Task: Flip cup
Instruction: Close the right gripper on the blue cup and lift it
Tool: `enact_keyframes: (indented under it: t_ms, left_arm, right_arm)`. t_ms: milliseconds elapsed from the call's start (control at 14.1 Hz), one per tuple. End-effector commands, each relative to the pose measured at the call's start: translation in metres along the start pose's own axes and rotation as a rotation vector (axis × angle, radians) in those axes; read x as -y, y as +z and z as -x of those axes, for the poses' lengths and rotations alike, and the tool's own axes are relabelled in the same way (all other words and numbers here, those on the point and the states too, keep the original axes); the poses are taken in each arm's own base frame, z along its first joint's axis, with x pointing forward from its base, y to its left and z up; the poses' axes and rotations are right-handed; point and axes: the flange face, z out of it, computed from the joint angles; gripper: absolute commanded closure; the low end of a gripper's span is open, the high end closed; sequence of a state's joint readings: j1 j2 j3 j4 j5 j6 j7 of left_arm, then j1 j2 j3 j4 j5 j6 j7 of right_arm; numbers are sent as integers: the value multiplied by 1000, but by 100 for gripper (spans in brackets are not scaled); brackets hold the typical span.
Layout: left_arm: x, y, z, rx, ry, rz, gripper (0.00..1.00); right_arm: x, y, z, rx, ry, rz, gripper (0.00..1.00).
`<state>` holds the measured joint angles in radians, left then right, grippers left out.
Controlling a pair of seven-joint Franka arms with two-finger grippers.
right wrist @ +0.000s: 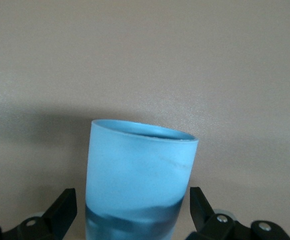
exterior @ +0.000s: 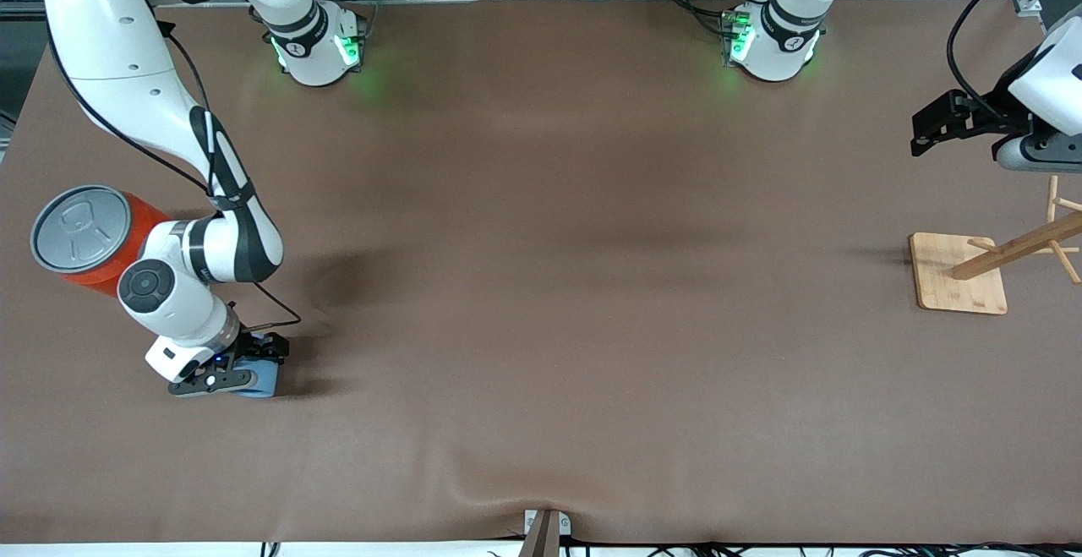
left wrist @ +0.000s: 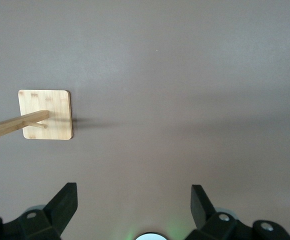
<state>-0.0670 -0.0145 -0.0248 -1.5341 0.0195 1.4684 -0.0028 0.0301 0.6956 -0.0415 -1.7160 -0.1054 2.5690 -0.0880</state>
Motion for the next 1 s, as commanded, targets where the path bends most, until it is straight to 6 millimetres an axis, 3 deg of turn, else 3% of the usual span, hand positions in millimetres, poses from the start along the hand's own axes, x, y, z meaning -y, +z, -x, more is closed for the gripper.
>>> enact_keyframes:
  t_ms: [0,71,142,213,498,640,924]
  left_arm:
    - [3,-2,-1,-11,-6,6,0]
    - [7,-2,-1,-11,-12,8,0]
    - [9,-2,-1,-12,-16,10,0]
    - [9,-2,-1,-11,-16,11,0]
    - [15,-3,0,-12,-22,10,0]
    - [14,-2,-1,-11,-21,12,0]
    - [14,2,-3,-3,-19,12,0]
  right_arm:
    - [0,4,3,-12,-10,6,0]
    - [0,4,2,-27,-14,8,18]
    - [1,5,3,-28,-17,8,54]
    - [2,6,4,-26,-17,8,69]
    - [3,-22,-6,-59,-66,23,69]
    - [2,-51,-16,-104,-155,38,69]
    - [25,-76,-26,-147,-362,39,69]
